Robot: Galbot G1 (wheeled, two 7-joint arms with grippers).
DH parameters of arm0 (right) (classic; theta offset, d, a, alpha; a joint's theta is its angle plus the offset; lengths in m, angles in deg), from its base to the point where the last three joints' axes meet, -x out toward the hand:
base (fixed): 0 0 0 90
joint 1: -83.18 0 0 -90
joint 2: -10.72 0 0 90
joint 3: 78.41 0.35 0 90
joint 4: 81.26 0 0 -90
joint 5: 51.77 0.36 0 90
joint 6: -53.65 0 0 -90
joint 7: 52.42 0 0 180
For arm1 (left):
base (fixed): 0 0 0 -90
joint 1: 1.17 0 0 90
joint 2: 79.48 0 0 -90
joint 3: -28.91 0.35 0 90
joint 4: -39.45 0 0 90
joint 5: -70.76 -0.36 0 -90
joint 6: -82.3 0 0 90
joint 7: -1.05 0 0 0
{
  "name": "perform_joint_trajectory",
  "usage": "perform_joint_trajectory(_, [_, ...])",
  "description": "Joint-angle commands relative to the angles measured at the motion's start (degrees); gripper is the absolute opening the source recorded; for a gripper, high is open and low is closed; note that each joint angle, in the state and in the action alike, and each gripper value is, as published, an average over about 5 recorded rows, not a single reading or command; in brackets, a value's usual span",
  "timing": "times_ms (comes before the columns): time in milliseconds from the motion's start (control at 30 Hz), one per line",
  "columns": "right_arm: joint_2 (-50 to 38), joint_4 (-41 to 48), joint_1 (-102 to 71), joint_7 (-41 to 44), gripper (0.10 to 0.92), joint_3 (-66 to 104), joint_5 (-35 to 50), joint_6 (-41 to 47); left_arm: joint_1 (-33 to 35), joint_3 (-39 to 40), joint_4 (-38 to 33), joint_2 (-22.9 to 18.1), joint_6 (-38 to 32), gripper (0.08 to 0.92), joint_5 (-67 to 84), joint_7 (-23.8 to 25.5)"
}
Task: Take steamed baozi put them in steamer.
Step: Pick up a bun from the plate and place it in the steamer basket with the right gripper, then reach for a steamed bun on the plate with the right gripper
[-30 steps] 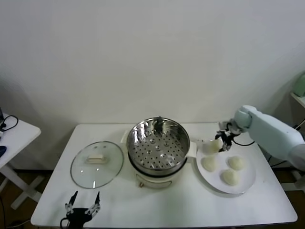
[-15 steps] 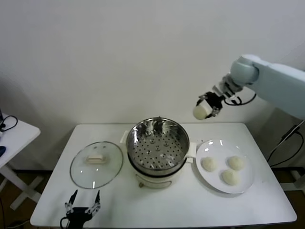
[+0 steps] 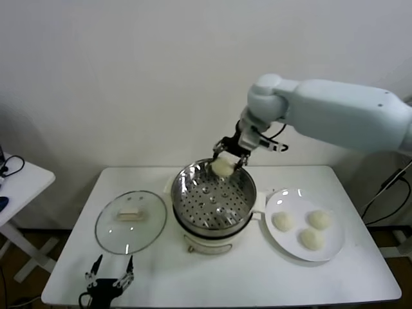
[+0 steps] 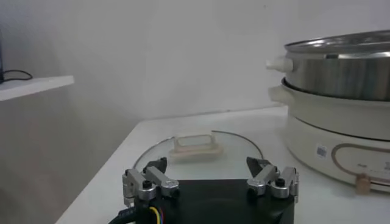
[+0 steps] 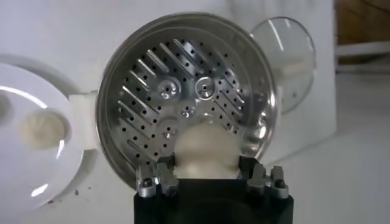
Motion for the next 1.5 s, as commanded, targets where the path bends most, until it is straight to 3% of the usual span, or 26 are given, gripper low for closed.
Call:
perform_joint_trajectory(33, [5.68, 7.19, -8.15, -2.22, 0.685, 0.10, -11.03, -5.20, -0.16, -0.02, 0.26, 0.15, -0.01, 0.823, -0.04, -0.08])
perform_joint_trajectory(700, [12.48, 25.27, -17.30, -4.83, 0.689, 7.84, -17.55, -9.55, -0.96, -0.56, 1.80, 0.64, -0.66, 0.823, 0.01, -0.38])
perform_joint_trajectory(833, [13.21, 26.73, -17.59, -5.39, 0.748, 8.72, -16.66, -10.74, -0.91, -0.74, 1.73, 0.58, -0.67, 0.823, 0.09, -0.41])
perform_joint_trajectory(1000, [10.61, 22.61, -13.05, -4.27, 0.817, 5.73, -5.30, -10.35, -0.76, -0.82, 1.52, 0.39, -0.61, 0.823, 0.07, -0.38])
perform_joint_trajectory(1167, [1.02, 9.68, 2.64, 2.99, 0.822, -6.80, 17.12, -5.85, -0.48, -0.53, 1.37, 0.22, -0.60, 0.823, -0.35, -0.33])
perform_joint_trajectory(1333, [-9.53, -2.64, 21.74, 7.52, 0.823, -25.56, 36.17, 5.33, -0.38, -0.37, 0.96, 0.10, -0.61, 0.823, -0.56, -0.31])
perform_joint_trajectory(1500, [-19.39, -10.20, 30.46, 1.55, 0.823, -41.97, 35.66, 20.83, -0.26, -0.32, 0.43, 0.07, -0.66, 0.823, -0.56, -0.30])
